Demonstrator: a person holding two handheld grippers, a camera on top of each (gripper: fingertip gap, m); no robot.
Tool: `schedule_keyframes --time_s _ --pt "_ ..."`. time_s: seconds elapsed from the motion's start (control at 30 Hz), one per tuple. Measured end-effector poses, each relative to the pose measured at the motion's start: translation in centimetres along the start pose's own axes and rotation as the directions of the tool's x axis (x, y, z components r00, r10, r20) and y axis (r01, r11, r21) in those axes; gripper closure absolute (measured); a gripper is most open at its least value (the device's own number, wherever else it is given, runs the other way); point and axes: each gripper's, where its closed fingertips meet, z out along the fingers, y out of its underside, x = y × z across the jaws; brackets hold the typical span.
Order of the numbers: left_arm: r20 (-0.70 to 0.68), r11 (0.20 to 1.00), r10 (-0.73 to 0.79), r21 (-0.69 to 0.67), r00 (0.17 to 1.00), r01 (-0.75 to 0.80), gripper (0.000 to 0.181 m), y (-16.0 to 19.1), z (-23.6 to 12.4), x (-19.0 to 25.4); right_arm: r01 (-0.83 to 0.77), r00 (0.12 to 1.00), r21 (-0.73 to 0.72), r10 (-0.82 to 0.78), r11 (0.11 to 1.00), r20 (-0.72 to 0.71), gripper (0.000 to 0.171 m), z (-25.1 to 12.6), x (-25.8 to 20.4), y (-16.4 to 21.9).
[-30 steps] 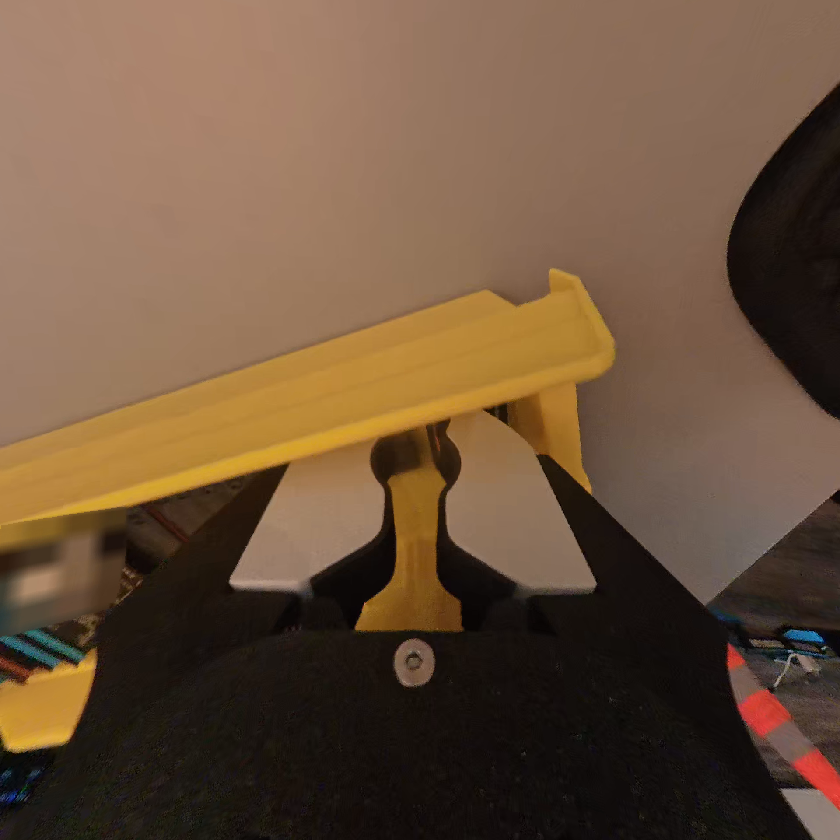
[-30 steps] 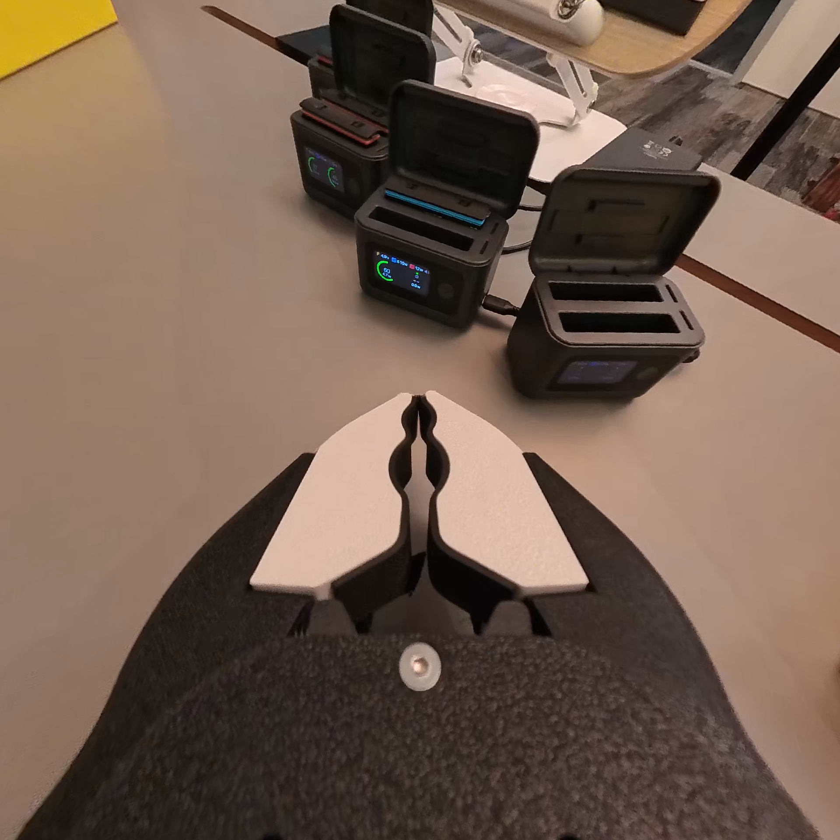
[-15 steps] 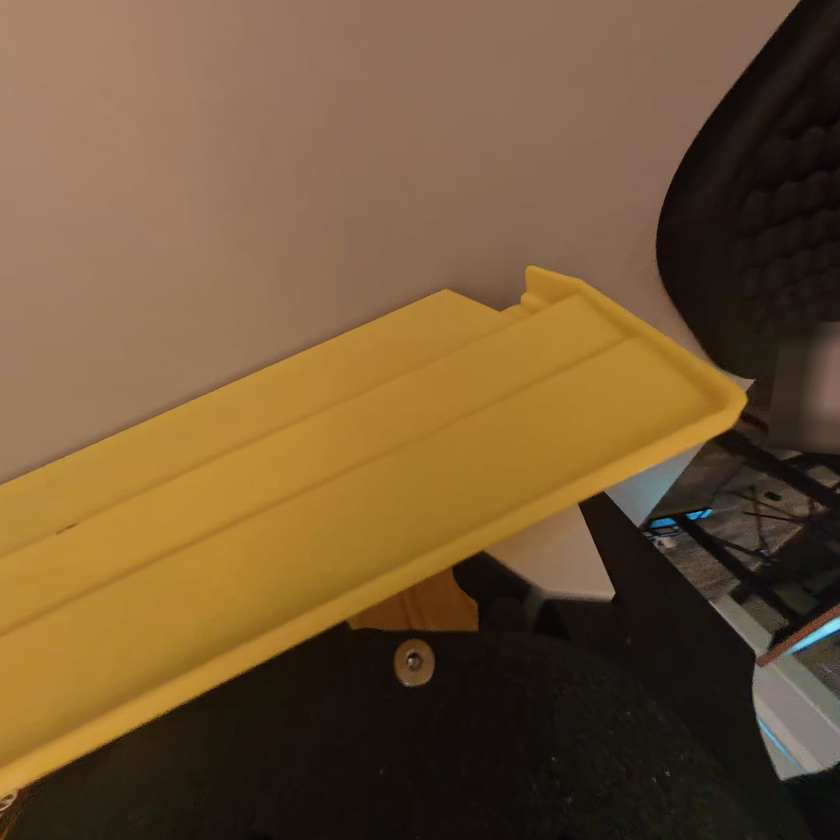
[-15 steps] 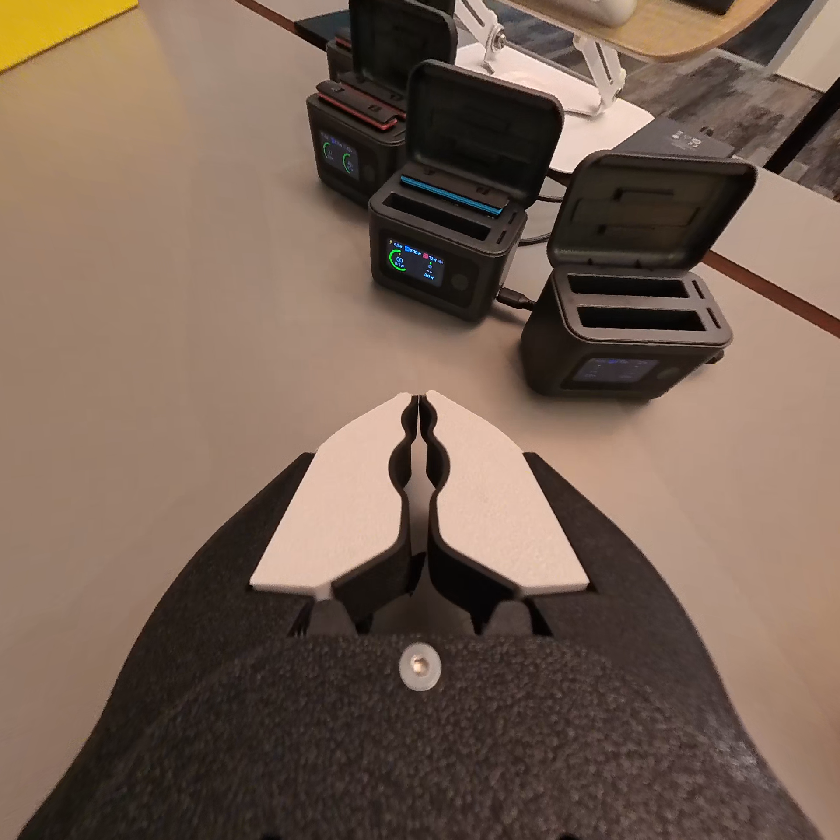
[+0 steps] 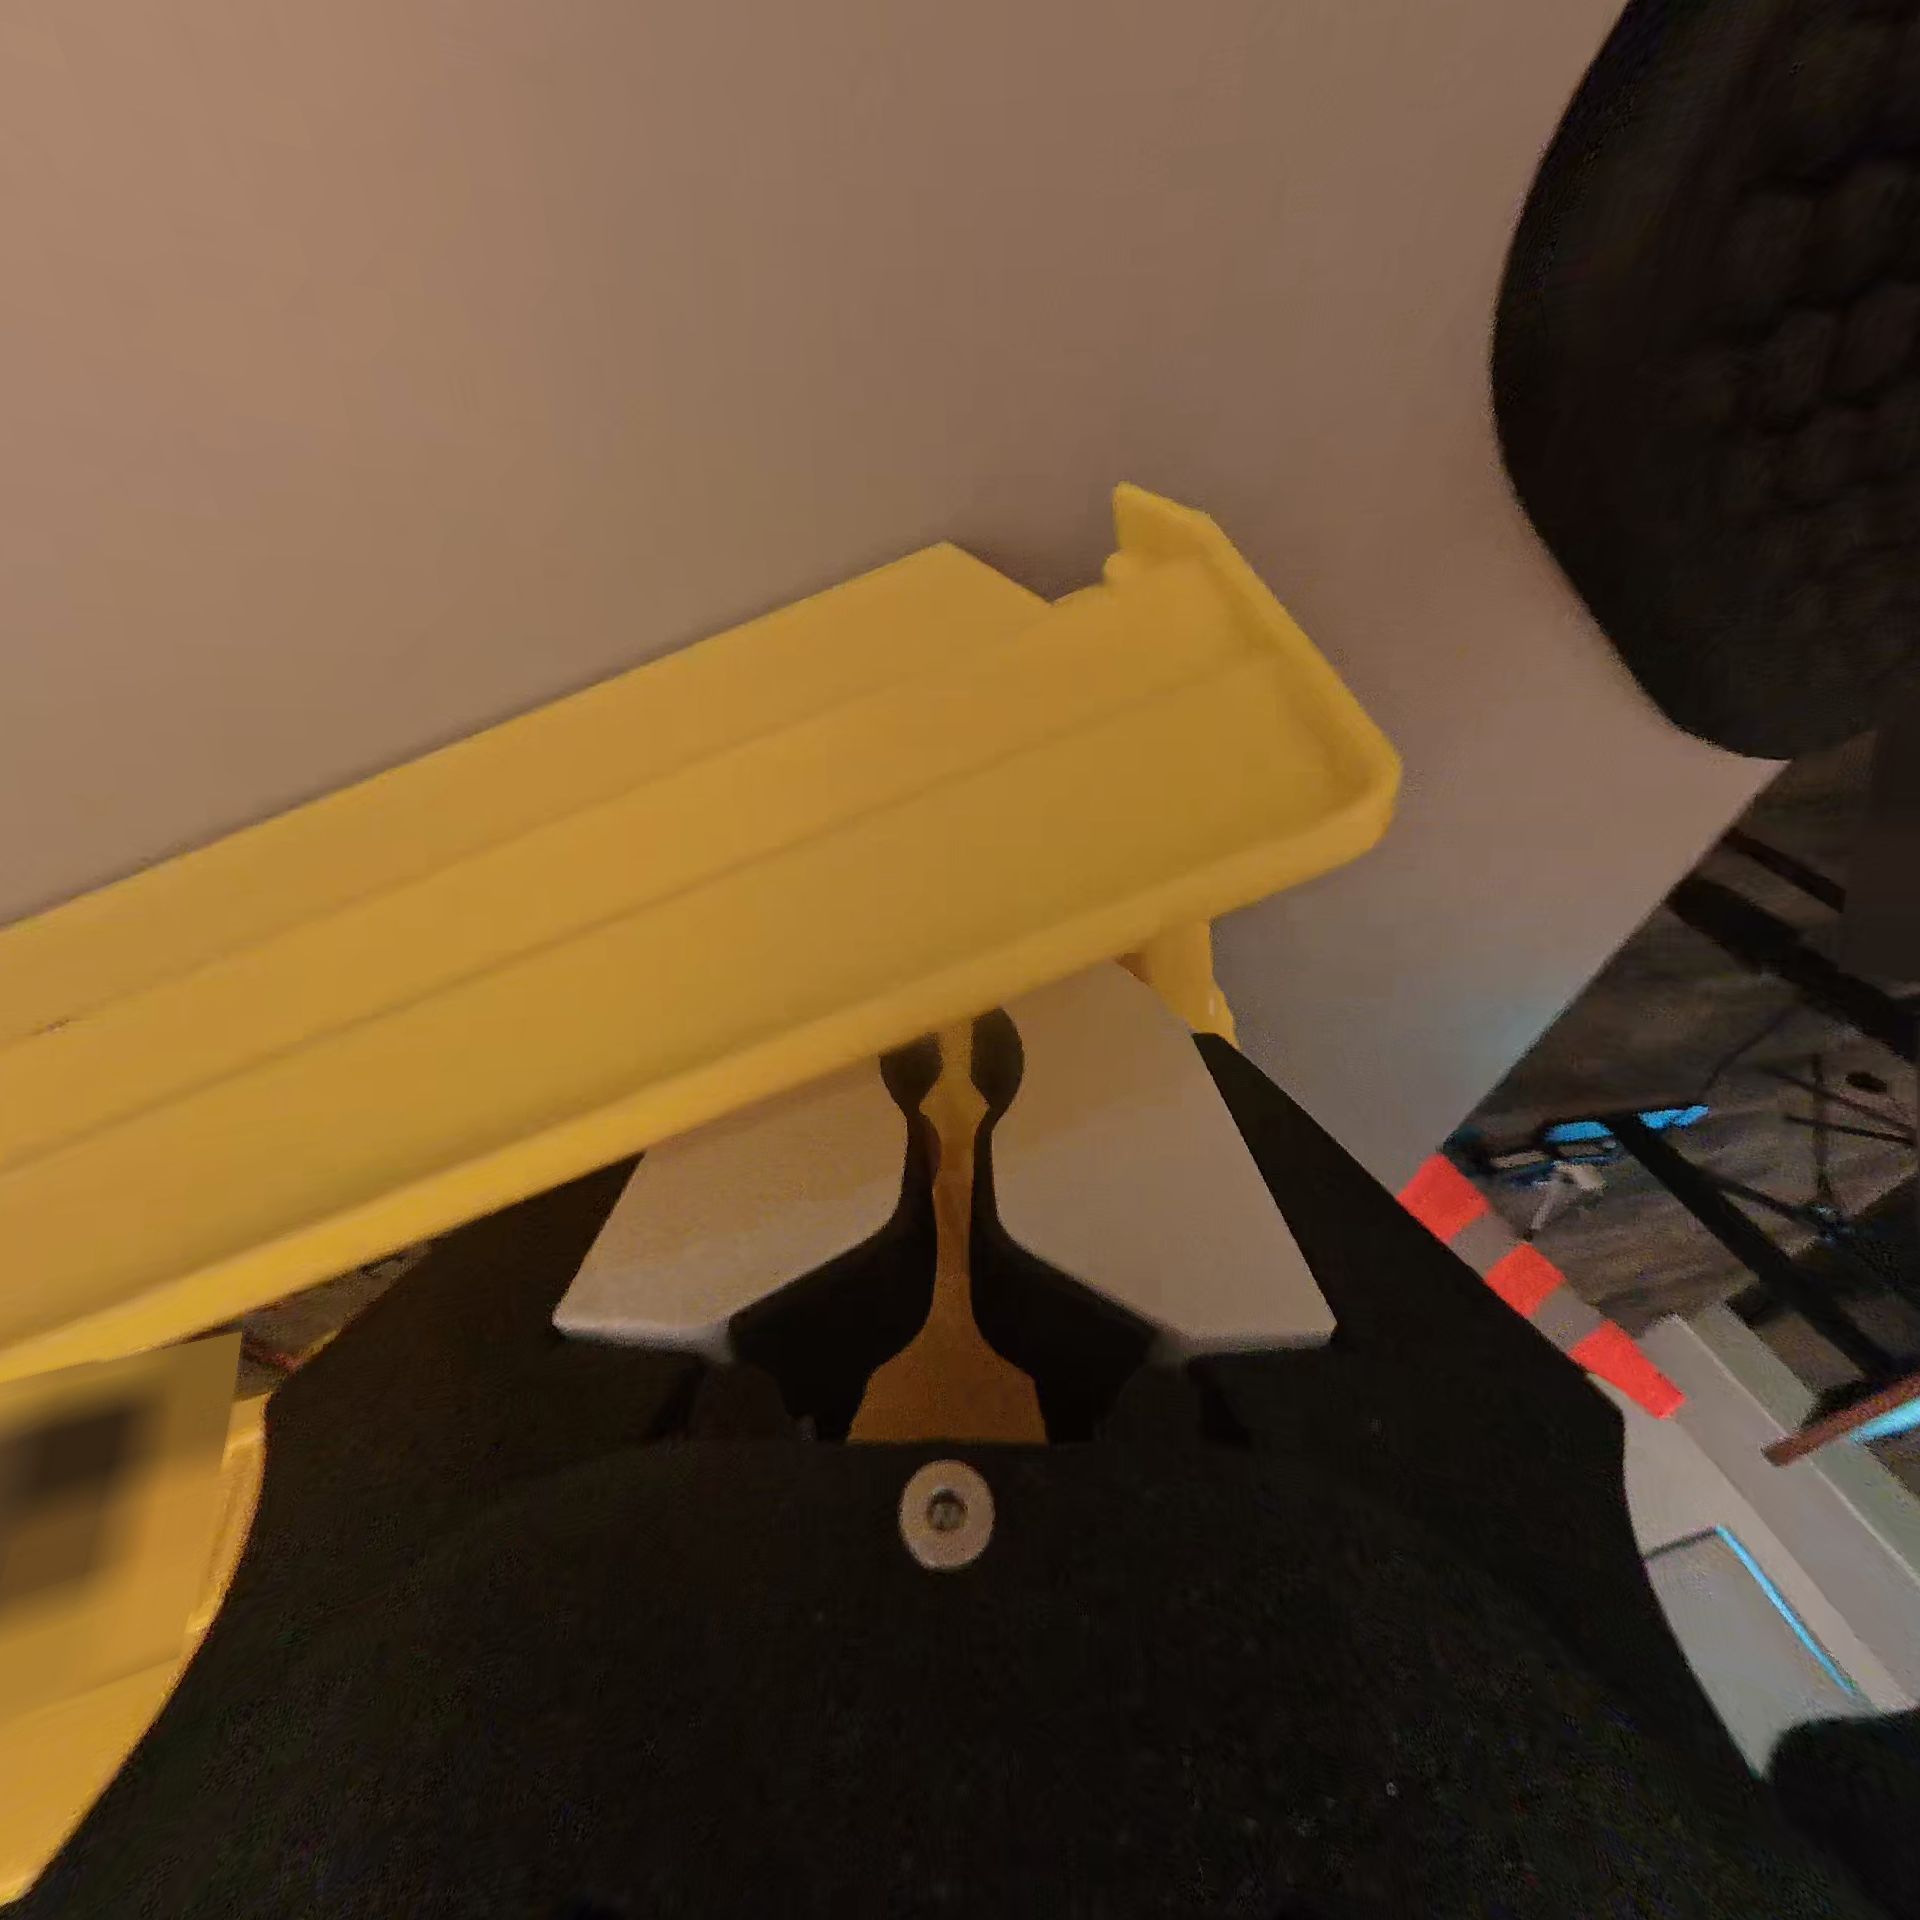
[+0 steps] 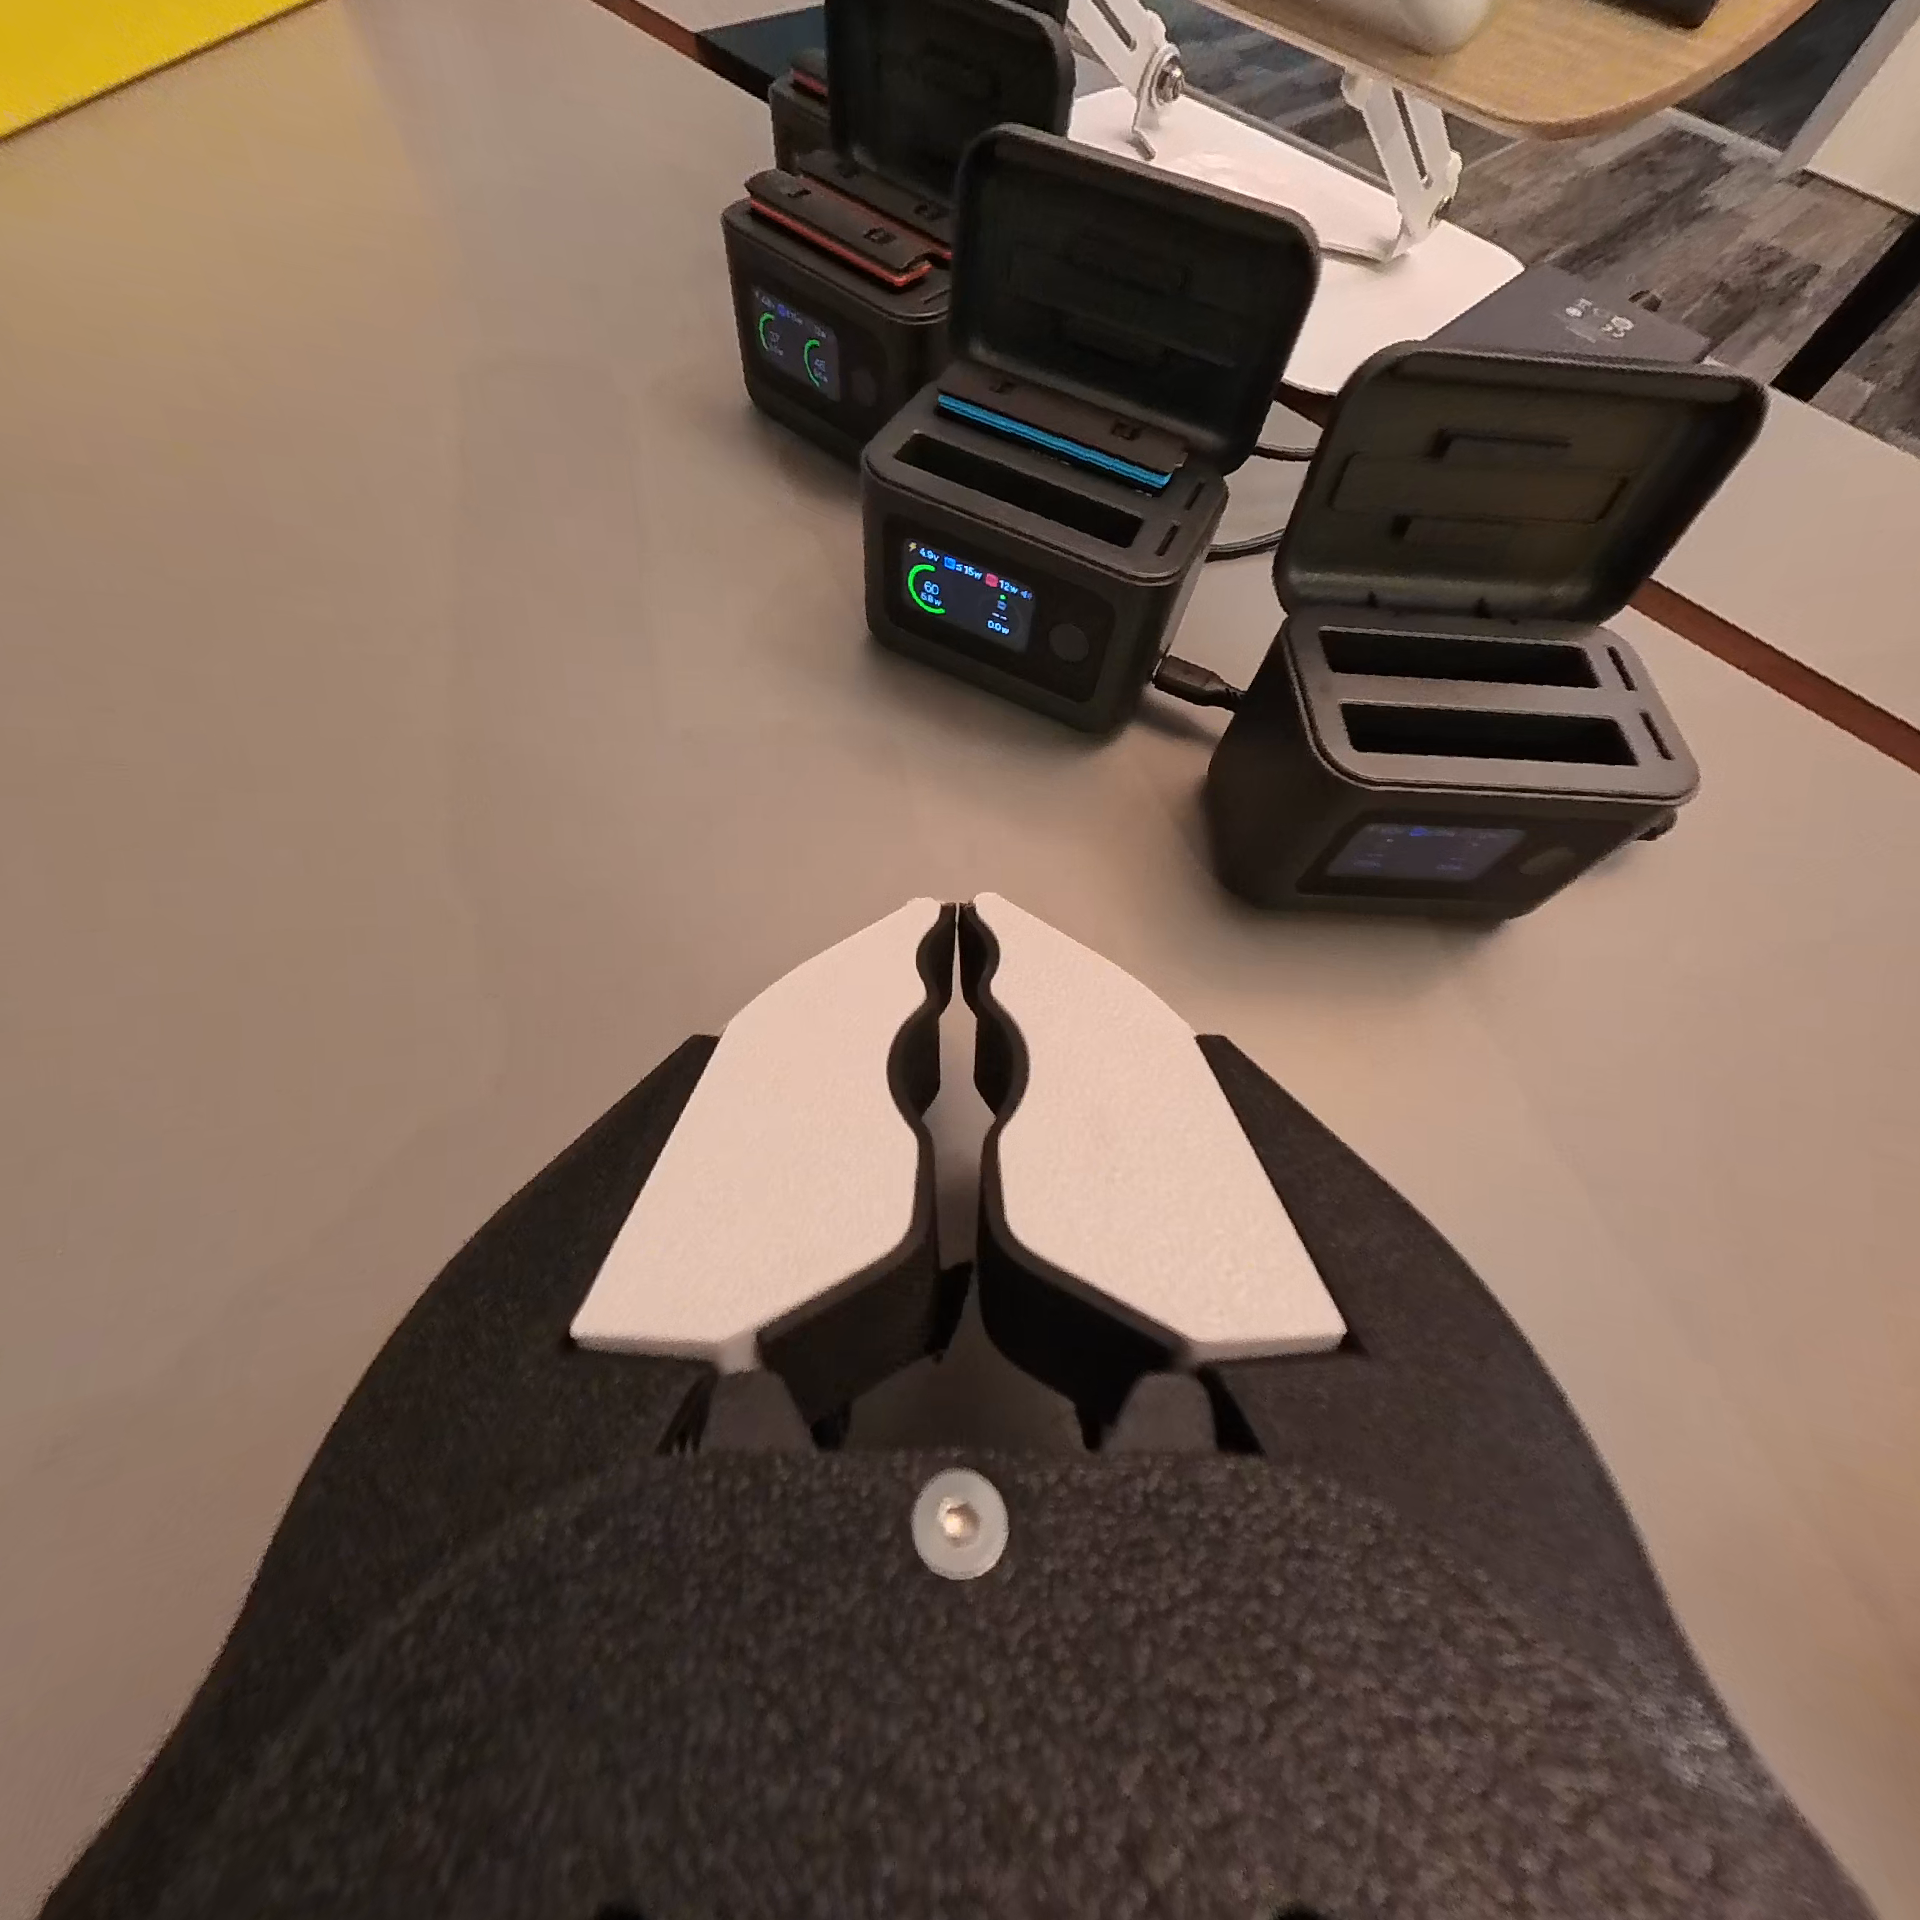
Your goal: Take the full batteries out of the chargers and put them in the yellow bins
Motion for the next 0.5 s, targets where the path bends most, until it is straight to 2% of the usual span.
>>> schedule_keyframes --time_s 0.2,0.33,0.5 --pt "0.163 0.995 -0.015 0.099 0.986 -0.001 0.181 -1.1 -0.8 -2.2 0.018 1.000 -0.004 -0.018 1.000 -0.003 0.171 0.0 -0.2 0.0" --pt "0.160 0.979 -0.063 0.202 0.985 0.030 0.174 -1.9 -1.1 -2.9 0.022 1.000 -0.009 -0.022 1.000 -0.003 0.171 0.1 -0.2 0.1" --pt "0.135 0.972 -0.067 0.231 0.989 0.034 0.162 -2.2 -0.9 -2.9 0.019 1.000 -0.011 -0.019 1.000 -0.001 0.171 0.1 -0.2 0.1"
